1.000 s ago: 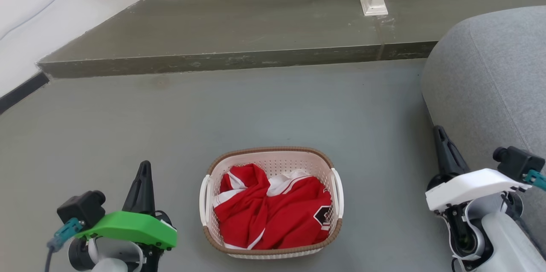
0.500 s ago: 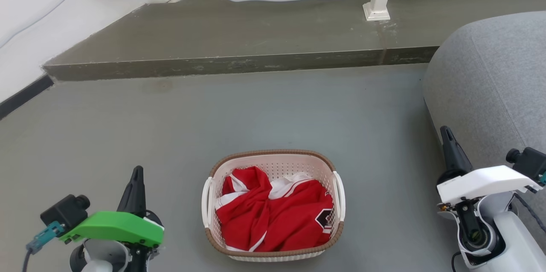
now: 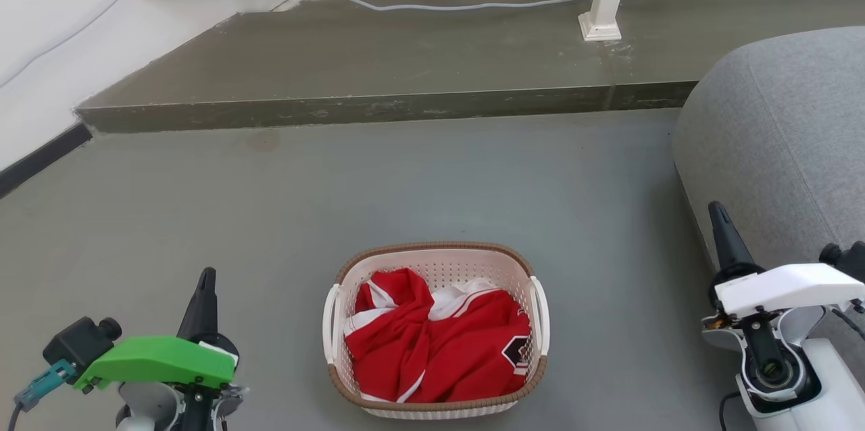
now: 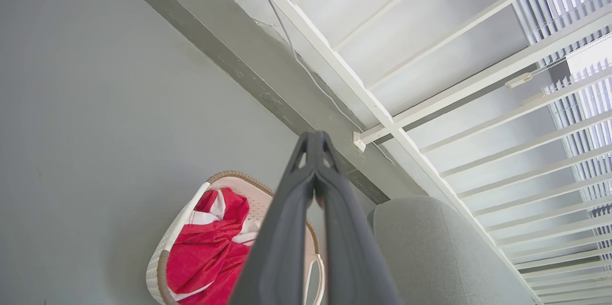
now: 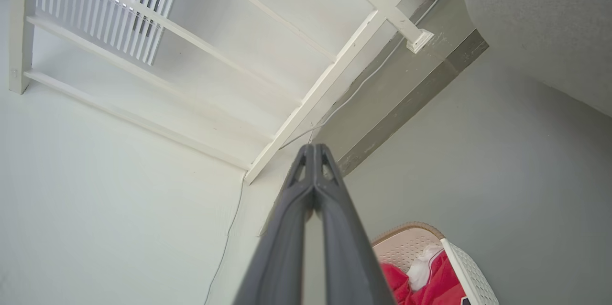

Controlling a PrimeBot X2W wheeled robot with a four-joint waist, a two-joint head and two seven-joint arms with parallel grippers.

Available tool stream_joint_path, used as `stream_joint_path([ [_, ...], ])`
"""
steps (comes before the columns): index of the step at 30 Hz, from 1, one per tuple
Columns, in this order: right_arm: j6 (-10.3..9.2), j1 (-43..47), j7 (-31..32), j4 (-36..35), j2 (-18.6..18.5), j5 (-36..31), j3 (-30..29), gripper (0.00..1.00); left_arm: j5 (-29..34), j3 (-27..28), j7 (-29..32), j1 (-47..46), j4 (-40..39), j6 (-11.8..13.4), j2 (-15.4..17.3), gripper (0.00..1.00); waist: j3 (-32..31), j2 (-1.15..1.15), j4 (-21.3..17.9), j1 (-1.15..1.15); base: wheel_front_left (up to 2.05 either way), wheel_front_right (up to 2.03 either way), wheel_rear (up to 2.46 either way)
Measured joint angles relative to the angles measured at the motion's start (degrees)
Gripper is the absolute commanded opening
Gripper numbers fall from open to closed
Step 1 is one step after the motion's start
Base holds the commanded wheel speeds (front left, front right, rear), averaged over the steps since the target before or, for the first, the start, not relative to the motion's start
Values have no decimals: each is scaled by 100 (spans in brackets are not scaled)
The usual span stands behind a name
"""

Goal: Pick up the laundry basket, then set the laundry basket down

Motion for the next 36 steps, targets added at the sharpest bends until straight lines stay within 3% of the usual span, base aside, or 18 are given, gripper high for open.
stream_joint_path([
  [36,459,-1,611,220,309,2490,-795,0,-2535,594,598,-6,308,-457,-10,0,-200,0,106,0,0,0,0],
])
